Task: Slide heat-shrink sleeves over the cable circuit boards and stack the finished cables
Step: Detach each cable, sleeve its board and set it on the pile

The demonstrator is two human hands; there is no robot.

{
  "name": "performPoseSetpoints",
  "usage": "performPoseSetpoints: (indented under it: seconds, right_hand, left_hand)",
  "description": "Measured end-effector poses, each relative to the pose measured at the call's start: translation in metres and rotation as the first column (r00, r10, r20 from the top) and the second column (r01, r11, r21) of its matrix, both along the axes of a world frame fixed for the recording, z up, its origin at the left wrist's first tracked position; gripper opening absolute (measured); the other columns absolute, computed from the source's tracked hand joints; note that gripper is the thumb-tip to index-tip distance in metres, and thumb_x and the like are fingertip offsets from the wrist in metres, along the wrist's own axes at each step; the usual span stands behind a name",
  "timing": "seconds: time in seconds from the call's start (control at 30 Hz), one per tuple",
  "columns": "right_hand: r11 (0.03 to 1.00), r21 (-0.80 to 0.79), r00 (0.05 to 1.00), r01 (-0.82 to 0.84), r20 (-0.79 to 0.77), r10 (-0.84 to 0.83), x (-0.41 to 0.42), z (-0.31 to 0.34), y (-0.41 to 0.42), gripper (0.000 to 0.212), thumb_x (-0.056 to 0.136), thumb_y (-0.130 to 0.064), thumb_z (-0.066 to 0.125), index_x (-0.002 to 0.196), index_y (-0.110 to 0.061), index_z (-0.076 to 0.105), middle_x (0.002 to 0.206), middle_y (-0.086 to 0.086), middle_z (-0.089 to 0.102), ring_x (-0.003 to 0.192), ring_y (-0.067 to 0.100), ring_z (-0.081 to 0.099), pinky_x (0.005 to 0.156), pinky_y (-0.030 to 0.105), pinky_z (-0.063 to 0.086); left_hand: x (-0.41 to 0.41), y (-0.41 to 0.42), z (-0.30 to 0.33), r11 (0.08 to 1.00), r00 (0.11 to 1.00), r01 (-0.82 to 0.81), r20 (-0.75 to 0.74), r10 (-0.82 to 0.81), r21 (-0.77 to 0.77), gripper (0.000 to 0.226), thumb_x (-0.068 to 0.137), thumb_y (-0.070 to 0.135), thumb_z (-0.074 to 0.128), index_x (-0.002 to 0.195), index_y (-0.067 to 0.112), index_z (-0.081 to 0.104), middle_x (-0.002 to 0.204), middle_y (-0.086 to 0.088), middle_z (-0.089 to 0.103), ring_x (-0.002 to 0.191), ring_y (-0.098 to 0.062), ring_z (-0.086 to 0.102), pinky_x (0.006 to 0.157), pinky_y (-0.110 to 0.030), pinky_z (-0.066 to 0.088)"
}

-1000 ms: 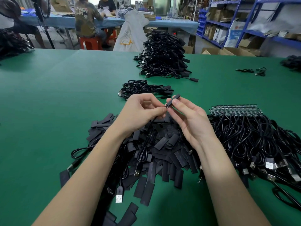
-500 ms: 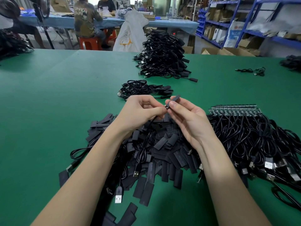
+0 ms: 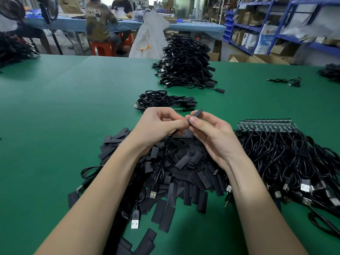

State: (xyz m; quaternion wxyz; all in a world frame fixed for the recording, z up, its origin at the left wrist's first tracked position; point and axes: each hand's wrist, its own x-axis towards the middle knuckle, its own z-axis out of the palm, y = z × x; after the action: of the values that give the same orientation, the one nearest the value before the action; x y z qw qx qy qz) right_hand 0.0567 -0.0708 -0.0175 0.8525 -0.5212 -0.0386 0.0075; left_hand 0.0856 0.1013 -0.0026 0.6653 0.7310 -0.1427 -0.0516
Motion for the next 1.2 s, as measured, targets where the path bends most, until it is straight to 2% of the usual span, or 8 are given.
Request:
performPoseSetpoints:
  seconds: [0.13, 0.3, 0.43, 0.6, 0.7, 0.9, 1.1, 1.2]
  right_hand:
    - [1.0, 0.024, 1.0, 0.01, -0.01, -0.01, -0.001, 0.001, 0.001, 0.03, 0.071, -0.013, 0.079, 0.101, -0.01, 0.072, 0.099, 0.01, 0.079, 0.089, 0.013, 0.075, 0.077, 0.016, 0.056]
    - [0.991, -0.034, 0.989, 0.131, 0.074, -0.128, 0.0, 0.001, 0.006, 0.029, 0.091, -0.009, 0.072, 0.118, -0.02, 0.067, 0.106, 0.01, 0.078, 0.1, 0.02, 0.074, 0.079, 0.022, 0.058]
    - [0.978, -0.049, 0.974, 0.201, 0.114, -0.194, 0.0, 0.0, 0.008, 0.024, 0.093, -0.007, 0.07, 0.114, -0.018, 0.071, 0.102, 0.013, 0.078, 0.101, 0.024, 0.075, 0.078, 0.024, 0.058]
    - [0.972, -0.042, 0.968, 0.229, 0.118, -0.223, 0.001, 0.0, 0.009, 0.022, 0.092, -0.008, 0.073, 0.11, -0.02, 0.074, 0.101, 0.014, 0.078, 0.095, 0.023, 0.075, 0.078, 0.026, 0.059]
    - [0.971, -0.034, 0.967, 0.235, 0.109, -0.23, 0.001, -0.001, 0.01, 0.023, 0.091, -0.008, 0.073, 0.11, -0.021, 0.075, 0.1, 0.014, 0.078, 0.091, 0.019, 0.075, 0.077, 0.025, 0.059]
    - [0.975, -0.016, 0.973, 0.221, 0.071, -0.219, 0.0, 0.0, 0.012, 0.019, 0.088, -0.009, 0.075, 0.096, -0.025, 0.082, 0.097, 0.012, 0.079, 0.087, 0.017, 0.074, 0.076, 0.022, 0.058]
    - [0.964, 0.004, 0.962, 0.267, 0.05, -0.267, 0.0, 0.0, 0.014, 0.02, 0.087, -0.005, 0.075, 0.097, -0.021, 0.079, 0.095, 0.011, 0.079, 0.087, 0.015, 0.075, 0.073, 0.021, 0.058]
    - [0.961, 0.002, 0.96, 0.277, 0.038, -0.277, 0.0, 0.0, 0.012, 0.021, 0.087, -0.004, 0.075, 0.099, -0.021, 0.078, 0.097, 0.01, 0.079, 0.093, 0.016, 0.075, 0.075, 0.021, 0.058]
  left_hand:
    - [0.001, 0.0, 0.0, 0.999, 1.0, 0.027, 0.008, -0.027, -0.017, 0.011, 0.083, 0.001, 0.078, 0.077, 0.008, 0.071, 0.073, -0.013, 0.074, 0.065, -0.014, 0.064, 0.056, -0.012, 0.046]
    - [0.0, 0.0, 0.0, 0.991, 0.996, 0.053, -0.07, -0.062, -0.126, 0.007, 0.086, -0.002, 0.074, 0.085, 0.003, 0.069, 0.073, -0.014, 0.072, 0.062, -0.016, 0.064, 0.059, -0.014, 0.05]
    - [-0.001, 0.002, 0.001, 0.982, 0.989, 0.088, -0.101, -0.105, -0.165, 0.009, 0.087, -0.003, 0.073, 0.091, 0.004, 0.068, 0.076, -0.016, 0.073, 0.062, -0.015, 0.066, 0.061, -0.015, 0.052]
    - [0.0, 0.001, 0.0, 0.986, 0.992, 0.078, -0.086, -0.092, -0.149, 0.018, 0.086, -0.001, 0.074, 0.094, 0.01, 0.062, 0.081, -0.018, 0.075, 0.068, -0.02, 0.069, 0.069, -0.022, 0.058]
    - [0.0, 0.001, 0.0, 0.987, 0.994, 0.083, -0.056, -0.092, -0.135, 0.02, 0.087, -0.001, 0.074, 0.088, 0.012, 0.059, 0.079, -0.018, 0.075, 0.066, -0.019, 0.069, 0.064, -0.02, 0.056]
    - [-0.002, 0.001, 0.002, 0.992, 0.996, 0.081, -0.017, -0.084, -0.101, 0.019, 0.088, -0.001, 0.074, 0.086, 0.009, 0.057, 0.074, -0.015, 0.075, 0.061, -0.015, 0.068, 0.056, -0.013, 0.048]
    - [-0.003, -0.001, 0.001, 0.995, 0.997, 0.08, -0.016, -0.081, -0.067, 0.015, 0.089, 0.001, 0.074, 0.09, 0.007, 0.06, 0.079, -0.019, 0.076, 0.065, -0.016, 0.07, 0.058, -0.013, 0.05]
    - [-0.003, -0.001, 0.0, 0.996, 0.997, 0.069, -0.019, -0.07, -0.059, 0.015, 0.088, 0.0, 0.074, 0.089, 0.005, 0.06, 0.075, -0.018, 0.075, 0.06, -0.012, 0.069, 0.054, -0.011, 0.048]
